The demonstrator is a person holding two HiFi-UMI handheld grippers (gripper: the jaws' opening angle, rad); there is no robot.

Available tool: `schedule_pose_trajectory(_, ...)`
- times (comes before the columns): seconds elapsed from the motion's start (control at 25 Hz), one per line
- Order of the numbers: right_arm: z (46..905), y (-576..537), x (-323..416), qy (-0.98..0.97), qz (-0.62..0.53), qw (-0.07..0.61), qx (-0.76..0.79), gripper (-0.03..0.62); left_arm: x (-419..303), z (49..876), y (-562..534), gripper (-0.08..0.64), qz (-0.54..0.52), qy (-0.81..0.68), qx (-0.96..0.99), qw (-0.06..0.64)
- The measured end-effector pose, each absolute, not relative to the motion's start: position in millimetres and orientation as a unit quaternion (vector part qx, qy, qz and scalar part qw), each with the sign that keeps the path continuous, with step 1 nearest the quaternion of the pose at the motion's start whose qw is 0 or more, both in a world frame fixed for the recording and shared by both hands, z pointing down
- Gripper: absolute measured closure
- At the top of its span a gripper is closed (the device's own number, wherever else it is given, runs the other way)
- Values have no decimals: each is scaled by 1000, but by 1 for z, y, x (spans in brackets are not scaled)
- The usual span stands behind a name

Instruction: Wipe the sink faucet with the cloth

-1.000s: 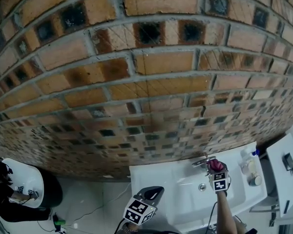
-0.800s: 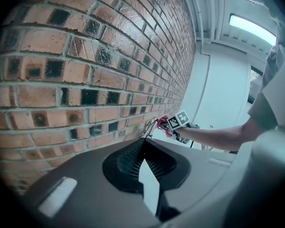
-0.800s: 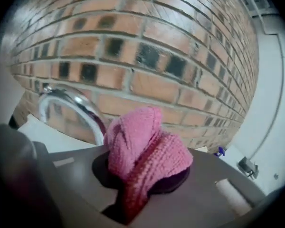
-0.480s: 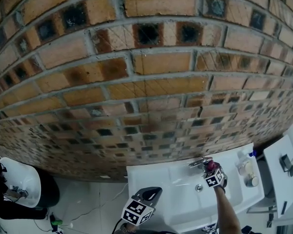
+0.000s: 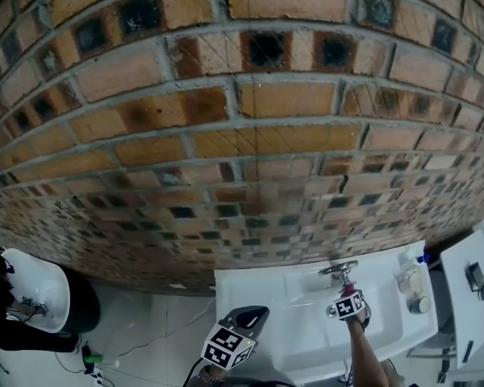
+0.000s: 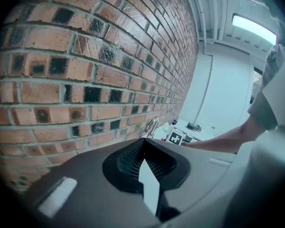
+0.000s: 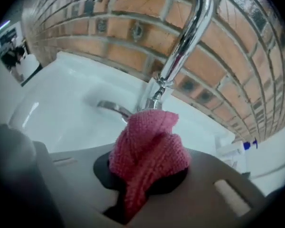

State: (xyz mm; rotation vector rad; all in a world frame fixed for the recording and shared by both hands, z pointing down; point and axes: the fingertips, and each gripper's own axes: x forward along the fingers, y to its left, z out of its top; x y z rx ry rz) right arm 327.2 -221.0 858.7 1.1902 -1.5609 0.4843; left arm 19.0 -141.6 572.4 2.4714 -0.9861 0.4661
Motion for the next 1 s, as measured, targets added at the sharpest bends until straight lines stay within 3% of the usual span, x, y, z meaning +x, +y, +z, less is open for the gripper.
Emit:
schedule_pose_trajectory(0.2,826,-193,285,-680,368,445,452,549,32,570,-140,545,163,-345,898,219)
schedule_pose_trajectory(0.36,761,-208,290,-721,358,360,471,549,39,569,-141,545,162,-336,902,218)
schedule_pose_trajectory(0.52,707,-261,280,-761,277,267,522,548,32,565,-142,545,159,-342,901,213)
schedule_pose_trajectory(0.88,703,-290,238,-762,110,330,547,548,1,554,-133,545,148,-381,889,205)
schedule_pose_trajectory(1.0,714,-276,223,-761,54,391,515,551,-3,553,-128,545,142,-388,887,206)
